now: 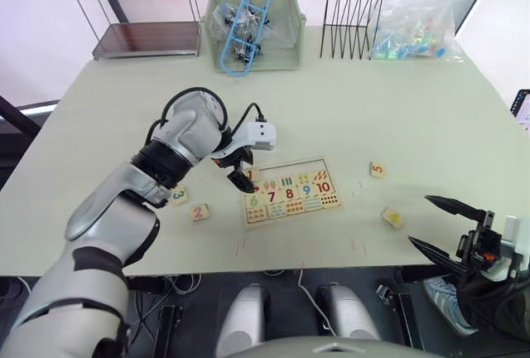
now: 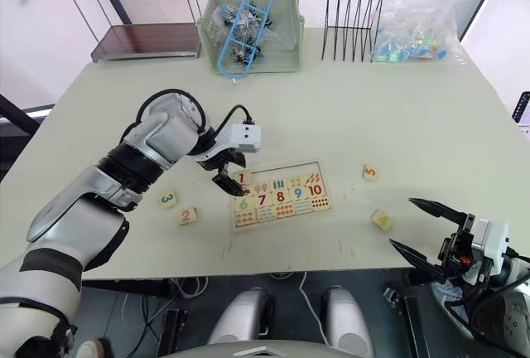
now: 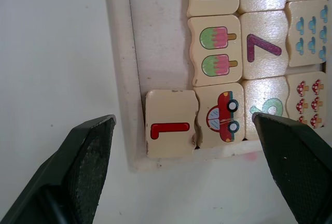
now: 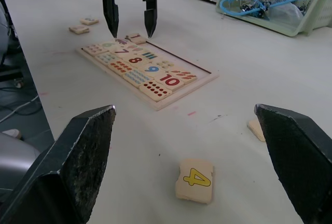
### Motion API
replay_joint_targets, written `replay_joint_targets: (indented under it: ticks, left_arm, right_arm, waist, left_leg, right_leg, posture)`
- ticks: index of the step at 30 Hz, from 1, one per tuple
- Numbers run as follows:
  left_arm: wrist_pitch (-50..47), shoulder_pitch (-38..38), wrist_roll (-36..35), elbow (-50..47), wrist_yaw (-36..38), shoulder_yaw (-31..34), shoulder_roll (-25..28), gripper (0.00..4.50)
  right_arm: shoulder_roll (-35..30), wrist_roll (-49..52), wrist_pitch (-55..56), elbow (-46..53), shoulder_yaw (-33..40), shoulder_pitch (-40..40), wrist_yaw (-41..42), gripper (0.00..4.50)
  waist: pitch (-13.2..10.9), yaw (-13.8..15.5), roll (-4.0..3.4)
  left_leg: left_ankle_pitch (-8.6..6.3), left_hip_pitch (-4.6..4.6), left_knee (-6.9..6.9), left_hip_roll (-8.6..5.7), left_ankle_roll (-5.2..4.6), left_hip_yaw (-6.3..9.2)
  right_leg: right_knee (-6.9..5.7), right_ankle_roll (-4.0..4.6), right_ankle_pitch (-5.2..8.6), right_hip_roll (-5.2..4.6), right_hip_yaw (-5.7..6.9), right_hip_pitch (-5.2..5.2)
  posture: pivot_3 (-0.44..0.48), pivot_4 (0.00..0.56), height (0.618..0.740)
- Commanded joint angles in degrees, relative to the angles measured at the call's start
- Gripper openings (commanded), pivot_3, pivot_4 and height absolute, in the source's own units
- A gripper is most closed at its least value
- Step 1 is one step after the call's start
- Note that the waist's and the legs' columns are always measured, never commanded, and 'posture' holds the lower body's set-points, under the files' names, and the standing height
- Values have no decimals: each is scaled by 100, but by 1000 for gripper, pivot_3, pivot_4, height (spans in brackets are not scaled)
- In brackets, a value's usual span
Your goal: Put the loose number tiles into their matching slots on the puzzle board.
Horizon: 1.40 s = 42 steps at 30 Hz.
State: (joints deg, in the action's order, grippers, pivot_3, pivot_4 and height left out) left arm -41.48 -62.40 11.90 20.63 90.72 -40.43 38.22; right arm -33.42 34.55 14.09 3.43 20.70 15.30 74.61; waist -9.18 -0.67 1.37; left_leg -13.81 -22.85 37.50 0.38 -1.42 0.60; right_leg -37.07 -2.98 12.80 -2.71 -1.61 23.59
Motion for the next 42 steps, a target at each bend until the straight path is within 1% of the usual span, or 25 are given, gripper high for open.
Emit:
replay_joint_targets:
  ticks: [1, 5, 12, 21, 24, 27, 29, 30, 31, 33, 34, 35, 40, 42]
  left_arm:
    - [-158, -234, -261, -58, 177, 341, 75, 4485]
    - [-105, -308, -459, 220, 157, 609, 135, 4485]
    - [681, -146, -811, 883, -89, 1288, 284, 4485]
    - [1823, 241, -1219, 1792, -766, 2254, 79, 4485]
    - [1887, 347, -1382, 1995, -983, 2579, -76, 4485]
    - [2065, 441, -1526, 2231, -1201, 2864, -246, 3747]
    - [2416, 578, -1581, 2301, -1239, 3000, -285, 2783]
    - [2583, 675, -1640, 2265, -1182, 3057, -295, 2604]
    - [2686, 737, -1673, 2239, -1133, 3099, -305, 1987]
    - [2795, 829, -1708, 2204, -1027, 3121, -301, 1051]
    - [3008, 891, -1725, 2191, -945, 3131, -284, 473]
    - [3304, 970, -1729, 2179, -881, 3142, -262, 24]
    - [4341, 1249, -1686, 2272, -761, 3171, -255, 24]
    - [4582, 1343, -1679, 2289, -689, 3161, -274, 24]
  right_arm:
    - [-7, 70, 80, 131, 42, -1, -5, 4500]
    - [-5, 79, 75, 128, 44, -6, -4, 4500]
    - [8, 103, 76, 118, 49, 1, 16, 4500]
    - [-19, 144, 30, 137, 73, 29, 42, 4500]
    - [-33, 153, 6, 156, 84, 42, 34, 4500]
    - [-52, 179, -40, 186, 101, 37, 9, 4500]
    - [-56, 212, -79, 226, 109, 52, -5, 4500]
    - [-60, 223, -90, 231, 111, 63, 0, 4500]
    - [-63, 230, -96, 233, 113, 70, 4, 4500]
    - [-71, 236, -102, 243, 120, 92, 10, 4500]
    - [-73, 238, -108, 247, 121, 97, 10, 4500]
    - [-74, 238, -111, 250, 126, 106, 13, 4500]
    - [-95, 241, -119, 225, 146, 108, 22, 4500]
    - [-101, 235, -127, 220, 143, 95, 9, 4500]
  waist:
    - [0, 1, 0]
    - [0, 0, 0]
    - [-1, -4, -1]
    - [-1, 0, 0]
    - [-1, 5, 0]
    - [-1, 9, 0]
    - [-1, 5, 0]
    - [-1, -3, 0]
    - [-1, -12, 0]
    - [-1, -9, 0]
    - [-1, -4, 0]
    - [-1, 0, 0]
    - [-1, 11, 0]
    - [-1, 10, 0]
  left_leg:
    - [0, 0, 0, 0, 0, 0]
    - [0, 0, 0, 0, 0, -1]
    - [0, 0, 0, 0, 0, -1]
    - [0, 0, 0, 0, 0, -1]
    - [0, 0, 0, 0, 0, 0]
    - [0, -1, 1, -1, 0, 0]
    - [0, -1, 1, -1, 0, -1]
    - [0, 0, 1, -1, 0, -1]
    - [0, 0, 1, 0, 0, 0]
    - [0, 2, 1, 0, 0, 0]
    - [0, 2, 1, 0, 0, -1]
    - [0, 2, 1, 0, 1, -1]
    - [0, 2, 1, -1, 1, -2]
    - [0, 2, 1, -1, 0, -3]
  right_leg:
    - [0, 0, 0, 0, 0, 0]
    - [0, 0, 0, 0, 0, 0]
    - [0, 0, 0, 0, 1, 1]
    - [0, 0, -1, -1, 1, 1]
    - [0, 0, -1, -1, 2, 1]
    - [-1, -1, -1, -2, 3, 0]
    - [-1, -1, -1, -2, 2, 0]
    - [-1, -1, -1, -2, 2, 0]
    - [-2, 0, -1, -1, 2, 1]
    - [-6, 0, -1, -1, 2, 1]
    - [-6, 0, -1, -1, 1, 1]
    - [-6, 0, -1, -1, 1, 1]
    - [-6, 0, -2, -2, 1, 0]
    - [-6, 0, -2, -3, 1, 0]
  posture:
    - [0, 150, 740]
    - [0, 150, 740]
    - [0, 150, 740]
    - [0, 150, 740]
    - [0, 150, 740]
    - [0, 150, 740]
    - [0, 150, 740]
    - [0, 150, 740]
    - [0, 150, 740]
    - [0, 150, 740]
    - [0, 150, 740]
    - [0, 150, 740]
    - [0, 150, 740]
    - [0, 150, 740]
